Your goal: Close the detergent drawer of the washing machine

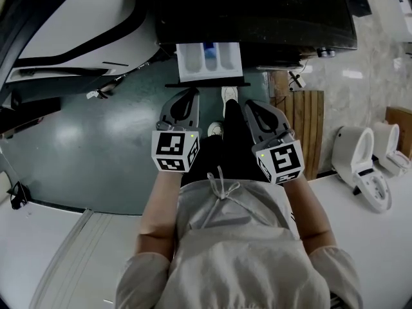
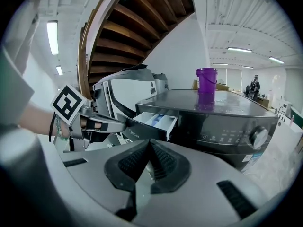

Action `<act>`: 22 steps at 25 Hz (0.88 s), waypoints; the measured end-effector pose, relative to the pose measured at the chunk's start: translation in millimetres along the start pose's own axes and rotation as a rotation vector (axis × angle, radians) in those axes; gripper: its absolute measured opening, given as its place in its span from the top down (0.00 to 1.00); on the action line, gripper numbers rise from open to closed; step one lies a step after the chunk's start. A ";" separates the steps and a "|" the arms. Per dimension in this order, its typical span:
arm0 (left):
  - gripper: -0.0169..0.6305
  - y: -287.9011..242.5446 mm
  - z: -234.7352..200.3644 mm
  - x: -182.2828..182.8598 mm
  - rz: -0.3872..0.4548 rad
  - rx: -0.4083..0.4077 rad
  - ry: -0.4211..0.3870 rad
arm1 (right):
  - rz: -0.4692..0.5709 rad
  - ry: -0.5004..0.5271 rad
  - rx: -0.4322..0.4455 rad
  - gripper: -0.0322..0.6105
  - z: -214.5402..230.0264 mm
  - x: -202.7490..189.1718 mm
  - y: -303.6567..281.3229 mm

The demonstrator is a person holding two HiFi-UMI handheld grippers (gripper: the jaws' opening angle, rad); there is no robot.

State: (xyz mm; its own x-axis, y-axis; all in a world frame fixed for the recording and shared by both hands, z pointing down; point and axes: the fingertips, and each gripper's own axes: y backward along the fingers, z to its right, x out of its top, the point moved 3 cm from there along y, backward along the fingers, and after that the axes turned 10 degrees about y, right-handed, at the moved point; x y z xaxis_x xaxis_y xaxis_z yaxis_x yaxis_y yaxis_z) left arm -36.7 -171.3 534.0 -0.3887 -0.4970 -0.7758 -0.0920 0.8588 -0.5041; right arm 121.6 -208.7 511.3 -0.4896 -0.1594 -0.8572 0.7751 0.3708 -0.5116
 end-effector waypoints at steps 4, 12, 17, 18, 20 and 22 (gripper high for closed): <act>0.95 -10.8 -5.1 11.3 0.004 0.019 0.009 | 0.014 -0.015 0.006 0.94 12.8 11.0 -7.8; 0.95 -34.5 -15.7 31.2 0.012 0.036 0.008 | 0.043 -0.048 0.025 0.94 32.3 27.0 -34.9; 0.95 -49.6 -22.5 43.9 0.013 0.059 -0.003 | 0.045 -0.003 0.043 0.94 38.3 35.6 -50.6; 0.95 -51.7 -23.5 45.6 0.012 0.062 0.000 | 0.044 0.004 0.044 0.94 39.7 36.3 -52.6; 0.95 -55.5 -25.6 49.2 0.010 0.067 0.001 | 0.042 0.003 0.045 0.94 43.4 37.7 -56.1; 0.95 -60.2 -27.8 53.5 0.010 0.070 -0.002 | 0.041 0.000 0.045 0.94 48.2 39.2 -59.8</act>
State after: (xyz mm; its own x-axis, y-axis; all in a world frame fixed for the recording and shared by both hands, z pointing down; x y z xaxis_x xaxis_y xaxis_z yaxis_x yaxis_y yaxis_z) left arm -77.5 -246.0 533.4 -0.3875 -0.4888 -0.7816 -0.0238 0.8529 -0.5216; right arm 75.2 -281.2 505.6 -0.4576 -0.1446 -0.8773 0.8116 0.3351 -0.4785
